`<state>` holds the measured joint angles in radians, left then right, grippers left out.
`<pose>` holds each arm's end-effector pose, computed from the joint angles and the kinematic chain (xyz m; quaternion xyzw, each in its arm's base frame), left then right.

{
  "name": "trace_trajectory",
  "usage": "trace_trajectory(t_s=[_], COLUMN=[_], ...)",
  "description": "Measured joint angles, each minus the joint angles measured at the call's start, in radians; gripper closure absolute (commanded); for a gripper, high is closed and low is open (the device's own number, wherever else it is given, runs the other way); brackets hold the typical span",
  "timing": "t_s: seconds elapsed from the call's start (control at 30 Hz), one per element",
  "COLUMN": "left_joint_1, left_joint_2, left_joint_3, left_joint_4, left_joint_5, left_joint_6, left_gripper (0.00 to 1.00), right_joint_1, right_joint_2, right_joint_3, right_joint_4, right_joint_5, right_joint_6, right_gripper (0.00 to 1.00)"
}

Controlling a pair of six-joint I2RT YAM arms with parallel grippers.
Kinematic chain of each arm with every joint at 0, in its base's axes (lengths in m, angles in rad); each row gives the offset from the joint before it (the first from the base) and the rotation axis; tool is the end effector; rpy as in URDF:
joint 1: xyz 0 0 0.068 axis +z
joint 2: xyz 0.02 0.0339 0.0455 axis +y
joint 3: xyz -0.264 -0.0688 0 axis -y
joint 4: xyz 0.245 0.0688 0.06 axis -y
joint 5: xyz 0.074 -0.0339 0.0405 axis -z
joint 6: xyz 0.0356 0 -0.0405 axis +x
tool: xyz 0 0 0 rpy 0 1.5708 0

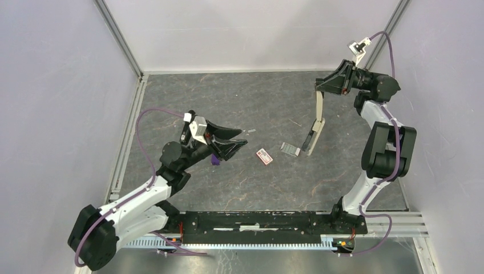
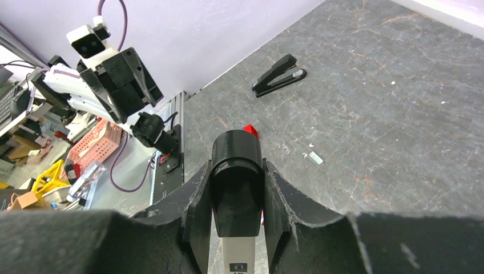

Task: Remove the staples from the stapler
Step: Unload the staple at the center of the board.

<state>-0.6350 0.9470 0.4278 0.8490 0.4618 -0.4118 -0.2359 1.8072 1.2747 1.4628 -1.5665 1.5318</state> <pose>0.1584 -0.1364 0.2926 0.2481 0.5418 -0.5111 0.6195 0.3658 -0.0513 0.3569 -0.2522 0.6593 0.5830 0.4022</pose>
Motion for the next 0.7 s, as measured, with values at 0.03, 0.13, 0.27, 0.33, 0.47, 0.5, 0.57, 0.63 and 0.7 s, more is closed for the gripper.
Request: trace_trajectory(t_s=[0.03,0.13,0.27,0.33,0.47,0.5,0.57,0.63,0.7], left_joint_1=[0.0,0.0,0.0,0.0,0.0,0.0,0.0,0.0,0.0], left_joint_2=[-0.019,-0.063,-0.101,-0.116,-0.135,-0.137,-0.138,-0.139,-0.144], left_joint_3=[-0.004,-0.018,-0.026,-0.026,-0.026,-0.026,-0.025,-0.025,-0.025], left_joint_4=[-0.017,-0.062,-0.123,-0.142,-0.171,-0.175,-0.193,-0.206,-0.223], left_joint_5=[-0.008,-0.022,-0.045,-0.057,-0.069,-0.069,-0.07,-0.072,-0.074], left_joint_6=[0.006,0.011,0.012,0.012,0.012,0.012,0.013,0.013,0.013], left_gripper=[0.4,0.4,0.39,0.39,0.39,0.39,0.39,0.39,0.39], right_joint_1=[0.001,0.007,0.029,0.053,0.098,0.106,0.112,0.113,0.113], right_joint_2=[0.01,0.051,0.074,0.073,0.035,0.008,-0.069,-0.164,-0.253], right_joint_3=[0.011,0.052,0.097,0.112,0.091,0.063,0.001,-0.029,-0.026], right_joint_4=[0.001,0.002,0.003,0.004,0.003,-0.006,-0.089,-0.283,-0.511], right_joint_5=[0.003,0.046,0.121,0.171,0.273,0.296,0.339,0.383,0.441], right_joint_6=[0.0,0.0,-0.005,-0.03,-0.176,-0.238,-0.4,-0.62,-0.863], right_gripper=[1.0,1.0,1.0,1.0,1.0,1.0,1.0,1.0,1.0])
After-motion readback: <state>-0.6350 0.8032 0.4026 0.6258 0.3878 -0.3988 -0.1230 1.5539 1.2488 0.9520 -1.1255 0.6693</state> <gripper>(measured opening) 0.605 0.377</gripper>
